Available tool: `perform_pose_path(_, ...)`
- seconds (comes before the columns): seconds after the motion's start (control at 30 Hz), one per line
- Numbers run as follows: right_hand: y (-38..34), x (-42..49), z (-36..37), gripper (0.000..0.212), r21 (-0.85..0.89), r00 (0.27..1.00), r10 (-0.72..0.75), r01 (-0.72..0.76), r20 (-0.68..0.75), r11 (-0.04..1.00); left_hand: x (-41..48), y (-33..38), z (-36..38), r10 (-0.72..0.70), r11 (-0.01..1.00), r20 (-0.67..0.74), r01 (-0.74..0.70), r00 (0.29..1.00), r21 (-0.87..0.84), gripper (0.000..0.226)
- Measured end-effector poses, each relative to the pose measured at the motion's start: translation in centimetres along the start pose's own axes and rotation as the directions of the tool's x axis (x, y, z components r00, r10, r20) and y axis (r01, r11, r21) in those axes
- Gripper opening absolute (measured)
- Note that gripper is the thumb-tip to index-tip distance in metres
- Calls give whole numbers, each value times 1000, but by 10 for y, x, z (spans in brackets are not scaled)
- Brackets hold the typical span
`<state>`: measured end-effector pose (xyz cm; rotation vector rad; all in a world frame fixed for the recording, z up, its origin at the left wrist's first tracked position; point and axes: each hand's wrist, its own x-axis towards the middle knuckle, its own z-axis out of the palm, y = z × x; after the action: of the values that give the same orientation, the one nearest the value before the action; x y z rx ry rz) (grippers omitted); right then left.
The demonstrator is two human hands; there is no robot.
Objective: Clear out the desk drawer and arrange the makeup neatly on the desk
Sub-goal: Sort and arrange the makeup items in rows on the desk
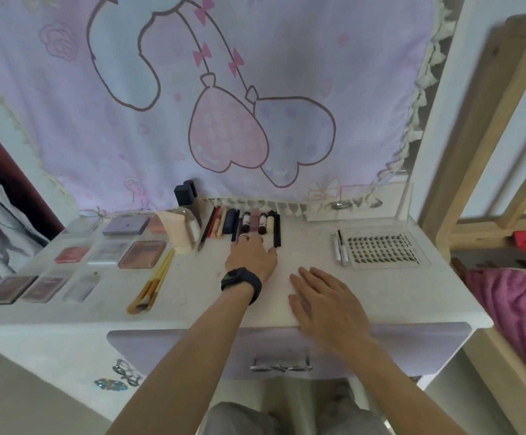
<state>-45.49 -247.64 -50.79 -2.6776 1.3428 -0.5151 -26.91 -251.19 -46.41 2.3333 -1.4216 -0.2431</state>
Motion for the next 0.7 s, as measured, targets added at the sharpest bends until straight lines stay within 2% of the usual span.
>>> perform_pose_path(0.13,1,-1,4,71,26,999,27,-28,19,999,14,8,1,-23,999,-3,23,1000,30,50)
perform_pose_path(0.27,1,-1,3,68,35,999,46,-46,-6,998,27,21,1,-32,999,7,33,999,-34,50)
perform_pose_path(0.5,2,-1,6,61,36,997,60,-59,-39,998,48,32,-1,-124,992,168,127,978,-6,55)
perform_pose_path(0.63,1,-2,6,55,44,993,73,-70,-91,997,50,30,-5,-78,996,221,64,972,70,68)
perform_pose_path(0.7,1,-2,6,57,49,994,72,-68,-84,996,48,26,-7,-59,992,179,38,982,117,64)
